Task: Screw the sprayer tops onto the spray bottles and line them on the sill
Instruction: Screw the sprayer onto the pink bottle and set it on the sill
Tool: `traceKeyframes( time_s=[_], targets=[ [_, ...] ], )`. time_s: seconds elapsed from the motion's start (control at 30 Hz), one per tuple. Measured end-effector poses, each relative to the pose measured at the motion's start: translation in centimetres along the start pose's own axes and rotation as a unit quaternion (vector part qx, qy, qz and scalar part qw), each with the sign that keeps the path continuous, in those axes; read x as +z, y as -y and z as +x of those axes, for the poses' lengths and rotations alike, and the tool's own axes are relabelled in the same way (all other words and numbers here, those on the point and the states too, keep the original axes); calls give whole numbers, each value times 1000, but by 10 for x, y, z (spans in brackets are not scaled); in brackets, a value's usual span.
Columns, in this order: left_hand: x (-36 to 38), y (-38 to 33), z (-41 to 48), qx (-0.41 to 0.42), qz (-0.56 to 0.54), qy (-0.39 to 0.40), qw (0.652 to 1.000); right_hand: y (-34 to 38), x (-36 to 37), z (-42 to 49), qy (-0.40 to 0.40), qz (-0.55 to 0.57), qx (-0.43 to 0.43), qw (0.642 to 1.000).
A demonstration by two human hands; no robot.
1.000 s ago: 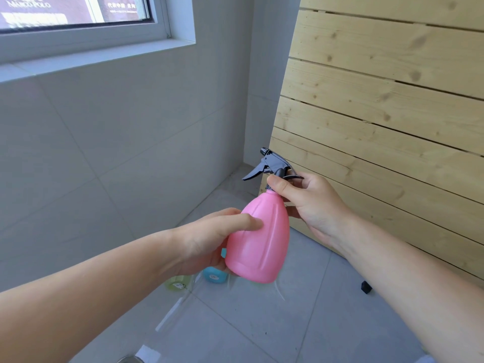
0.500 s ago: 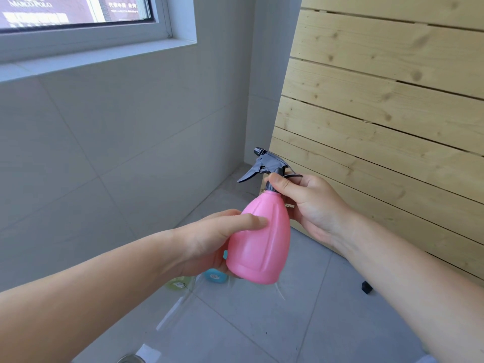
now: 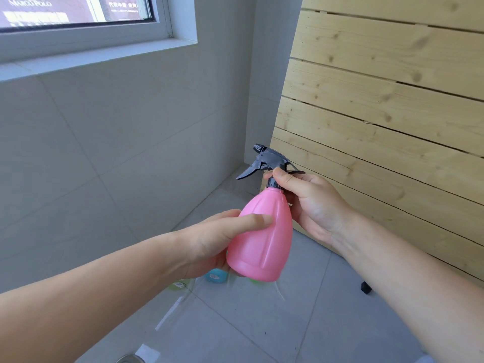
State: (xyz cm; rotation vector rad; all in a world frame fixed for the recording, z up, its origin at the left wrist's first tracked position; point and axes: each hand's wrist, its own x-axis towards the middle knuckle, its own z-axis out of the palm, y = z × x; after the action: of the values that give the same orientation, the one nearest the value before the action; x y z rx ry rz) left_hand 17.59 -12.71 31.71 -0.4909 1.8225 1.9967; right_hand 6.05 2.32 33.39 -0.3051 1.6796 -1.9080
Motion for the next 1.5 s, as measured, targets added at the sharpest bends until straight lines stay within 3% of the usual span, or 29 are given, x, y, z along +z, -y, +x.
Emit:
traceKeyframes(
  time_s=[0.4,0.67,1.1,1.3,1.5],
  targets=[
    [-1,-2,-1,44,41,-51,997,4,-2,-1,34,30,-14,999],
    [-5,1,1,26,10,12,1000,1,-1,-2,36,40,-19,998],
    [-2,2,3,28,-1,-21,999,-3,-4,0,25,53,-24,998],
    [0,1,3,12,-36,5,999,-3,-2,0,17,69,-5,997],
    [-1,0,2,36,16,-38,999,-3,-2,0,10,71,-8,997]
  ],
)
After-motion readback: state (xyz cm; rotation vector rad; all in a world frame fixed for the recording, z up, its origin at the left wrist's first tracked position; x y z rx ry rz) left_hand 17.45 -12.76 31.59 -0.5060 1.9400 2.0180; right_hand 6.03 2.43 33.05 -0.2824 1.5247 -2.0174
